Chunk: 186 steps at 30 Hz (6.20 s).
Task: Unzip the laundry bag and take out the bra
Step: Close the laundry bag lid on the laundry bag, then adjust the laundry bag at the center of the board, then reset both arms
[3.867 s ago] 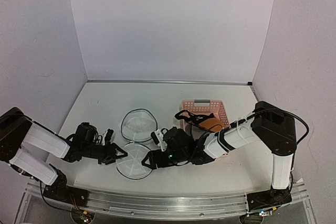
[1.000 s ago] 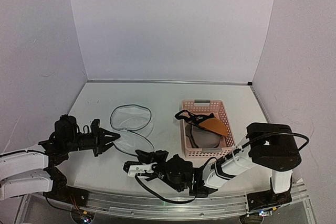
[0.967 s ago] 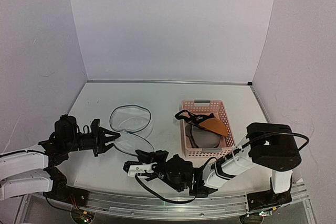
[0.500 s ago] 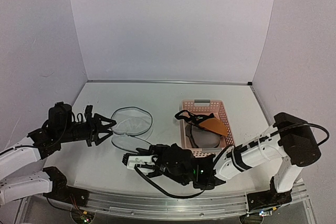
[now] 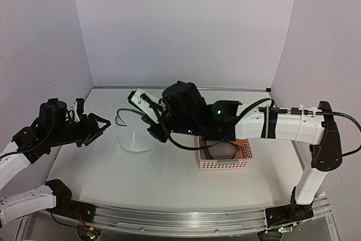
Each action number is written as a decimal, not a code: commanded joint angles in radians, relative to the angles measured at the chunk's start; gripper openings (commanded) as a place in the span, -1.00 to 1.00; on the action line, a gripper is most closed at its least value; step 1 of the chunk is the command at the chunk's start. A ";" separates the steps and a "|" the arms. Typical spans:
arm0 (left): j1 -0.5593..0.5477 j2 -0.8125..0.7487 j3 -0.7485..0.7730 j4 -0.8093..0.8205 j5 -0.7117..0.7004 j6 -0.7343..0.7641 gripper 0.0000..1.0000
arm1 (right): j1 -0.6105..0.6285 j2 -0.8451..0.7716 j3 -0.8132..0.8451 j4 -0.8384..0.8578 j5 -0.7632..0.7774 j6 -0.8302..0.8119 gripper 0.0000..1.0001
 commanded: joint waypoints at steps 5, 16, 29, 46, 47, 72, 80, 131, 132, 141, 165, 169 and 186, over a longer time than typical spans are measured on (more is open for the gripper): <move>-0.003 -0.008 0.074 -0.081 -0.090 0.119 0.13 | -0.115 0.163 0.367 -0.366 -0.297 0.273 -1.00; -0.002 0.013 0.065 -0.087 -0.080 0.165 0.13 | -0.197 0.298 0.489 -0.449 -0.613 0.451 -1.00; -0.002 0.075 0.076 -0.080 -0.021 0.218 0.13 | -0.219 0.331 0.476 -0.447 -0.902 0.552 -1.00; -0.002 0.112 0.071 0.008 0.098 0.278 0.13 | -0.267 0.379 0.392 -0.323 -0.915 0.729 -1.00; -0.003 0.116 0.063 0.019 0.108 0.281 0.13 | -0.270 0.396 0.403 -0.310 -0.926 0.742 -1.00; -0.064 0.386 -0.065 0.269 0.188 0.282 0.05 | -0.358 0.590 0.189 0.192 -1.028 1.172 -1.00; -0.113 0.582 0.003 0.347 0.169 0.295 0.02 | -0.358 0.641 0.148 0.252 -1.023 1.224 -1.00; -0.195 1.060 -0.012 0.385 -0.006 0.244 -0.82 | -0.343 0.140 -0.023 -0.027 -0.596 0.891 -0.07; -0.196 1.049 -0.010 0.386 -0.005 0.245 -0.80 | -0.343 0.119 -0.036 -0.028 -0.572 0.873 0.00; -0.199 0.913 0.033 0.398 -0.007 0.269 -0.49 | -0.349 -0.039 -0.185 -0.027 -0.343 0.752 0.57; -0.025 0.706 0.456 0.130 -0.060 0.471 0.99 | -0.493 -0.362 -0.428 -0.140 0.421 0.620 0.97; 0.081 0.685 0.491 0.098 -0.066 0.494 0.99 | -0.629 -0.444 -0.484 -0.178 0.421 0.647 0.97; 0.412 0.393 0.234 0.103 -0.036 0.489 0.99 | -0.839 -0.841 -0.851 -0.154 0.198 0.786 0.97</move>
